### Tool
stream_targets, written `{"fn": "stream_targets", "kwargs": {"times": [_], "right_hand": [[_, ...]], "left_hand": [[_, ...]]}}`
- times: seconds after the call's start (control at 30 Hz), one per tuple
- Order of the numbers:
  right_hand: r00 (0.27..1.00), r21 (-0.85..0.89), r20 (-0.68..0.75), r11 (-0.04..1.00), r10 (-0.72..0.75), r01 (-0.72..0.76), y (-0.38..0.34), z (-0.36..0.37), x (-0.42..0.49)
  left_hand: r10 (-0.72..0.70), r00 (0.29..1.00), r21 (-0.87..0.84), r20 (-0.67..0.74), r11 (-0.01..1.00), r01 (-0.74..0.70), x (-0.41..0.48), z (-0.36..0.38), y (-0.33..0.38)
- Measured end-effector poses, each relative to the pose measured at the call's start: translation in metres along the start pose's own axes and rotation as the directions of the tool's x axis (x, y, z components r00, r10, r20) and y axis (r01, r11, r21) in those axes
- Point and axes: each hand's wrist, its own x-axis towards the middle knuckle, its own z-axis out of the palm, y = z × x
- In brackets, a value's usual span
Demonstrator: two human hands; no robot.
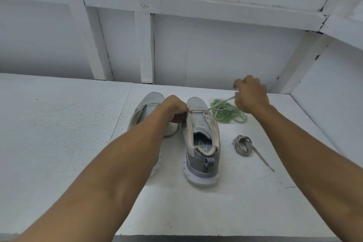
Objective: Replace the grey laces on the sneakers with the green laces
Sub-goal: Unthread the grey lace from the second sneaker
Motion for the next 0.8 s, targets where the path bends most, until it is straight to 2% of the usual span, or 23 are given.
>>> {"fn": "stream_targets", "kwargs": {"times": [0.1, 0.17, 0.27, 0.37, 0.47, 0.57, 0.63, 0.73, 0.8], "right_hand": [[0.973, 0.133, 0.153, 0.979, -0.174, 0.154, -0.029, 0.013, -0.008], [0.932, 0.122, 0.245, 0.962, -0.266, 0.243, -0.046, 0.024, -0.015], [0.935, 0.101, 0.216, 0.959, -0.281, 0.265, -0.051, 0.03, -0.022], [0.981, 0.001, 0.049, 0.982, -0.19, 0.19, -0.034, 0.015, -0.014], [0.993, -0.061, -0.117, 0.997, 0.032, -0.039, -0.007, -0.005, 0.0], [0.984, -0.06, -0.029, 0.982, 0.177, -0.178, 0.004, -0.008, 0.008], [0.994, 0.048, 0.061, 0.995, 0.089, -0.092, -0.005, -0.001, 0.005], [0.966, 0.155, 0.181, 0.975, -0.186, 0.159, -0.032, 0.021, -0.007], [0.936, 0.155, 0.266, 0.968, -0.232, 0.196, -0.046, 0.032, -0.016]], "left_hand": [[-0.004, 1.0, 0.007, 0.003, 1.0, 0.004, -0.001, 0.0, 0.001], [-0.006, 1.0, 0.009, 0.006, 1.0, 0.006, -0.002, 0.0, 0.001], [0.001, 1.0, 0.014, 0.004, 1.0, -0.001, -0.002, 0.001, 0.001], [0.004, 1.0, 0.012, 0.012, 1.0, -0.004, -0.002, 0.001, 0.001], [0.011, 1.0, 0.013, 0.007, 1.0, -0.011, -0.001, 0.001, 0.001], [0.005, 1.0, 0.011, 0.009, 1.0, -0.005, -0.001, 0.001, 0.001], [-0.004, 1.0, 0.01, 0.013, 1.0, 0.003, 0.0, 0.001, 0.001], [-0.01, 1.0, 0.002, 0.018, 1.0, 0.01, 0.001, 0.0, 0.001], [-0.006, 1.0, -0.005, 0.015, 1.0, 0.006, 0.002, 0.0, 0.001]]}}
